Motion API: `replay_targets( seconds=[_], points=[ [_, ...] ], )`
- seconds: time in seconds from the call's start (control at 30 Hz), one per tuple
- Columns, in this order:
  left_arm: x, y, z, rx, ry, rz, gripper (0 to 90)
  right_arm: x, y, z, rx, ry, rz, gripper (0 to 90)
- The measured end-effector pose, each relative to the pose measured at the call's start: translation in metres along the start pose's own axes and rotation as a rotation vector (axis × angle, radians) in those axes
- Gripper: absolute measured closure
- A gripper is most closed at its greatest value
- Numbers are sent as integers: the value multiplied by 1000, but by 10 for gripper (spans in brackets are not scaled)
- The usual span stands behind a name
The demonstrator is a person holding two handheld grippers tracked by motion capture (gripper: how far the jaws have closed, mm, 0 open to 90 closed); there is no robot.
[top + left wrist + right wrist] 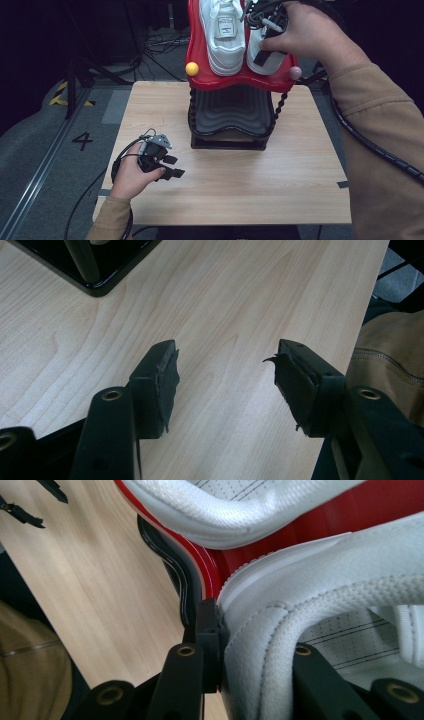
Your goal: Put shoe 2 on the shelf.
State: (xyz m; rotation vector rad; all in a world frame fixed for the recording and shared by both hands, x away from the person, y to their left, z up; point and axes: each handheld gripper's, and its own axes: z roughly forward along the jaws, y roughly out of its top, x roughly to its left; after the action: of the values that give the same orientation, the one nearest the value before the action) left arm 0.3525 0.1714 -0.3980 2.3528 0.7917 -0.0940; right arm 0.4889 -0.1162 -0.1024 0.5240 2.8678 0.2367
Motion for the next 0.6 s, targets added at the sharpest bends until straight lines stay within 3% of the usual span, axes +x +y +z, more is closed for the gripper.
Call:
replay_targets(
  seconds=[0.3,0.4,0.6],
  points=[
    [1,-1,0,-2,0,-6,432,9,6,14,30,-39,-30,753],
    [1,-1,0,0,-3,-5,432,11,6,15,25,-55,-29,726],
    [1,0,1,4,-1,-2,432,9,1,11,-17,-36,-4,637]
  ],
)
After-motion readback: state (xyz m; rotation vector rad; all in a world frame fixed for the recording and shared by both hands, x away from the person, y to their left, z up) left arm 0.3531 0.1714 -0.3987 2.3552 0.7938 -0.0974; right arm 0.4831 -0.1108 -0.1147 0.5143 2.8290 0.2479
